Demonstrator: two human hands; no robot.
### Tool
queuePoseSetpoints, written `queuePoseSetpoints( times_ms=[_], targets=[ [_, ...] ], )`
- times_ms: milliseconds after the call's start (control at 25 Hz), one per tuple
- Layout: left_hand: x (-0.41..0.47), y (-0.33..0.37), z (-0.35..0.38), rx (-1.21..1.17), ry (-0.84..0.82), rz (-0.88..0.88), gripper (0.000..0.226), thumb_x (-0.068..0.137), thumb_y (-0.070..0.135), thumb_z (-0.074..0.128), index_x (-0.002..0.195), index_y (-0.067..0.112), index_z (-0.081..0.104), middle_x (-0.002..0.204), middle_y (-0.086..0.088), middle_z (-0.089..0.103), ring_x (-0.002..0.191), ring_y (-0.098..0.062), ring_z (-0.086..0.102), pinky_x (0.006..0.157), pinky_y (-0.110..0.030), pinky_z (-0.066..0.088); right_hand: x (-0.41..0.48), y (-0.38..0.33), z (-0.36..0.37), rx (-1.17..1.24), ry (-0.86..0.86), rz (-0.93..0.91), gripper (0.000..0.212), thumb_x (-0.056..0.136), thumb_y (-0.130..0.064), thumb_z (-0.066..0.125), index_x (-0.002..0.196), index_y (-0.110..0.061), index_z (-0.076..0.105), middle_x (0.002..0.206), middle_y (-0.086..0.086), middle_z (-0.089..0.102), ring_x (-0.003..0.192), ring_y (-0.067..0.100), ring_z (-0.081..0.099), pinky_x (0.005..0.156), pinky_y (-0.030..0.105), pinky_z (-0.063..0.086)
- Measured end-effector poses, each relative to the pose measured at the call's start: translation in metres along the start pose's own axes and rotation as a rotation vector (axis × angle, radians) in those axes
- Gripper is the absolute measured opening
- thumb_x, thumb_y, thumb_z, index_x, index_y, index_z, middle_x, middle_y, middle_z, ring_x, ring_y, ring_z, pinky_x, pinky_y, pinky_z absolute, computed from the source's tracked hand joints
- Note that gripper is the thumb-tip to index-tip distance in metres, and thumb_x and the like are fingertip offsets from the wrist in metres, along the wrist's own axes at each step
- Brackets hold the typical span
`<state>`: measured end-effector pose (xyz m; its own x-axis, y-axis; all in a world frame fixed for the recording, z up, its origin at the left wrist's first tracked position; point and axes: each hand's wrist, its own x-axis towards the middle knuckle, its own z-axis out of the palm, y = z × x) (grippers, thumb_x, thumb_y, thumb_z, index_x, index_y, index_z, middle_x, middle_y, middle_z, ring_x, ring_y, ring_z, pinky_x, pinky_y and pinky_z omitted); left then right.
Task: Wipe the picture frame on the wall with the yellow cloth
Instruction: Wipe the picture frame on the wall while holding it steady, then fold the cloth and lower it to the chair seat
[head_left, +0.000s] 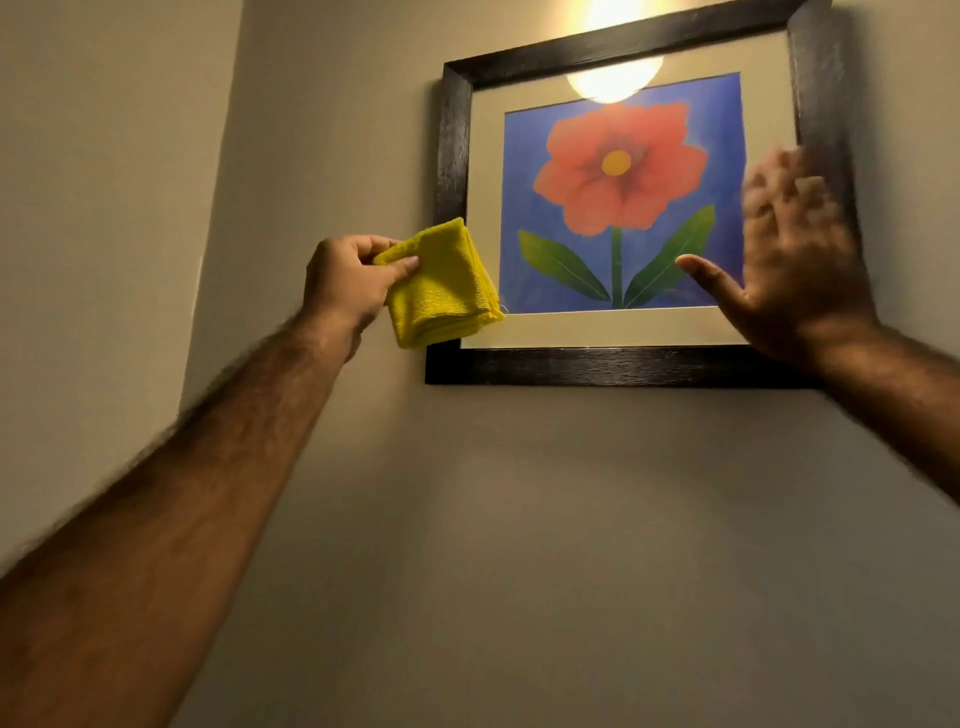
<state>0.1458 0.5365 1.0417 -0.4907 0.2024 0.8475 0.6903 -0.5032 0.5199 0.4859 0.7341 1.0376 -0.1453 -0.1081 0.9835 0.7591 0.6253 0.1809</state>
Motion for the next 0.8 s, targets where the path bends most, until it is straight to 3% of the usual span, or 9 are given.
queuePoseSetpoints(
  times_ms=[80, 160, 280, 400, 480, 600, 720, 800],
  targets=[
    [-0.023, -0.008, -0.009, -0.063, 0.005, -0.051, 0.027, 0.083, 0.019, 0.08, 0.108, 0.014, 0.071, 0.101, -0.008, 0.073, 0.098, -0.025, 0.071, 0.09, -0.048, 0.061, -0.007, -0.058, -0.002, 0.196, -0.039, -0.192, 0.099, 0.095, -0.071, 0.038, 0.159, 0.003, 0.022, 0.167, 0.023, 0.022, 0.157, 0.033, 0.02, 0.126, 0.046, 0.022],
    [-0.045, -0.014, -0.023, -0.09, 0.008, -0.093, 0.027, 0.084, 0.019, 0.079, 0.109, 0.015, 0.071, 0.101, -0.005, 0.074, 0.099, -0.023, 0.071, 0.088, -0.045, 0.062, -0.017, -0.132, -0.006, 0.499, -0.14, -0.259, 0.094, 0.091, -0.064, 0.055, 0.157, 0.0, 0.032, 0.162, 0.018, 0.037, 0.151, 0.029, 0.035, 0.123, 0.041, 0.032],
    [-0.071, -0.022, -0.053, -0.092, 0.012, -0.139, 0.033, 0.085, 0.022, 0.078, 0.115, 0.01, 0.071, 0.108, -0.008, 0.075, 0.103, -0.025, 0.072, 0.085, -0.041, 0.062, -0.027, -0.228, -0.01, 0.945, -0.401, 0.029, 0.095, 0.079, -0.057, 0.076, 0.154, -0.01, 0.04, 0.152, 0.008, 0.054, 0.134, 0.021, 0.055, 0.109, 0.036, 0.049],
    [-0.101, -0.04, -0.096, -0.072, 0.06, -0.202, 0.032, 0.083, 0.021, 0.08, 0.113, 0.012, 0.071, 0.107, -0.009, 0.076, 0.098, -0.021, 0.073, 0.081, -0.037, 0.062, -0.042, -0.28, 0.008, 1.286, -0.726, 0.397, 0.055, 0.077, -0.037, 0.085, 0.121, -0.01, 0.067, 0.115, 0.008, 0.073, 0.104, 0.02, 0.071, 0.082, 0.031, 0.062],
    [-0.127, -0.059, -0.132, -0.082, 0.082, -0.263, 0.023, 0.082, 0.018, 0.08, 0.103, 0.014, 0.072, 0.099, -0.007, 0.076, 0.089, -0.018, 0.074, 0.074, -0.031, 0.061, -0.064, -0.31, 0.022, 1.473, -0.904, 0.544, 0.03, 0.077, -0.023, 0.087, 0.098, -0.007, 0.073, 0.096, 0.009, 0.077, 0.084, 0.019, 0.077, 0.065, 0.025, 0.062],
    [-0.18, -0.097, -0.192, -0.056, 0.149, -0.403, 0.017, 0.083, 0.012, 0.079, 0.099, 0.011, 0.072, 0.093, -0.007, 0.076, 0.083, -0.018, 0.073, 0.07, -0.027, 0.061, -0.111, -0.37, 0.039, 1.568, -1.133, 0.625, 0.029, 0.072, -0.02, 0.09, 0.091, -0.003, 0.076, 0.086, 0.01, 0.079, 0.071, 0.016, 0.077, 0.062, 0.024, 0.06],
    [-0.238, -0.133, -0.243, -0.037, 0.239, -0.536, 0.027, 0.084, 0.008, 0.078, 0.109, 0.0, 0.07, 0.099, -0.017, 0.073, 0.087, -0.023, 0.071, 0.076, -0.031, 0.061, -0.156, -0.432, 0.048, 1.58, -1.268, 0.666, 0.041, 0.068, -0.018, 0.093, 0.096, 0.005, 0.074, 0.083, 0.012, 0.078, 0.065, 0.014, 0.076, 0.058, 0.024, 0.06],
    [-0.276, -0.152, -0.277, -0.026, 0.282, -0.635, 0.034, 0.083, 0.007, 0.078, 0.114, -0.004, 0.067, 0.102, -0.02, 0.073, 0.089, -0.025, 0.071, 0.074, -0.03, 0.063, -0.188, -0.473, 0.055, 1.603, -1.351, 0.667, 0.034, 0.068, -0.014, 0.092, 0.091, 0.001, 0.073, 0.075, 0.008, 0.076, 0.057, 0.01, 0.074, 0.053, 0.022, 0.058]
  ],
)
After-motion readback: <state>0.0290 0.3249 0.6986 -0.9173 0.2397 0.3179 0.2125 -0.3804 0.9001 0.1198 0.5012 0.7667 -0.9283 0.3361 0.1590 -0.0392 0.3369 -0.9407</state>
